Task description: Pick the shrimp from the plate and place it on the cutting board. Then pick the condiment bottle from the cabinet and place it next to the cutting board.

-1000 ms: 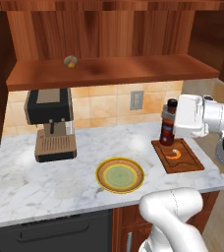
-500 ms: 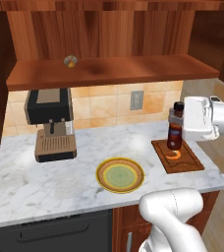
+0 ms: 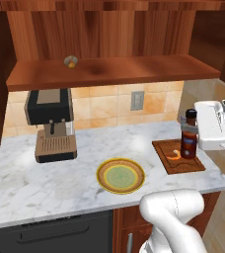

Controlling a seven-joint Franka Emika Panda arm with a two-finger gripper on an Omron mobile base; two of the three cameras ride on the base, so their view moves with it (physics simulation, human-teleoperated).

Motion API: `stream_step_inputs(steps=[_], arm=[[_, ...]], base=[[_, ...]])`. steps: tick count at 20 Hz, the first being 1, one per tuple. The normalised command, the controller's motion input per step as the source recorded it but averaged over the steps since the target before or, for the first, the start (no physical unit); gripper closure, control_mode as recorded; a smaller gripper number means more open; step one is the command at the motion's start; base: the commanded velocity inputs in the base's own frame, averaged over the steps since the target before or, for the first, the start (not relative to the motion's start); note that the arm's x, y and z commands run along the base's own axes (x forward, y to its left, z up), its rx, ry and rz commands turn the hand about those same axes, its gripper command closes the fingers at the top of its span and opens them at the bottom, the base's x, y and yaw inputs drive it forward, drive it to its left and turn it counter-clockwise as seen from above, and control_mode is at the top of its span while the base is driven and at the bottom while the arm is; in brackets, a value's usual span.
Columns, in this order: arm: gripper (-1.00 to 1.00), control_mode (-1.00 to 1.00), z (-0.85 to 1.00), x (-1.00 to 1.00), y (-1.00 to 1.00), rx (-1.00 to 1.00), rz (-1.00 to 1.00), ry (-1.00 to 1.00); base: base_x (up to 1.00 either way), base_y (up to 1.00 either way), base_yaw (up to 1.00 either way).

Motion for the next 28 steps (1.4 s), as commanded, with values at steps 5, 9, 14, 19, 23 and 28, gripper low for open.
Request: stream_step_inputs(steps=[5, 9, 14, 19, 23, 28], arm=[[1.0, -1.0, -0.22, -0.09, 0.0, 0.0, 0.0, -0.03], [1.0, -1.0, -0.25, 0.07, 0.0, 0.0, -0.03, -0.03], [1.0, -1.0, -0.29, 0.3, 0.01, 0.0, -0.04, -0.03], [1.0, -1.0, -0.31, 0.31, 0.02, 0.0, -0.03, -0.01], [1.0, -1.0, -0.24, 0.21, 0.0, 0.0, -0.03, 0.0], [1.0, -1.0, -0.24, 0.17, 0.0, 0.01, -0.02, 0.0]], base=[[0.0, 0.0, 0.0], [0.0, 0.0, 0.0], [0.0, 0.0, 0.0], [0.0, 0.0, 0.0], [0.0, 0.0, 0.0], [0.0, 0.0, 0.0]])
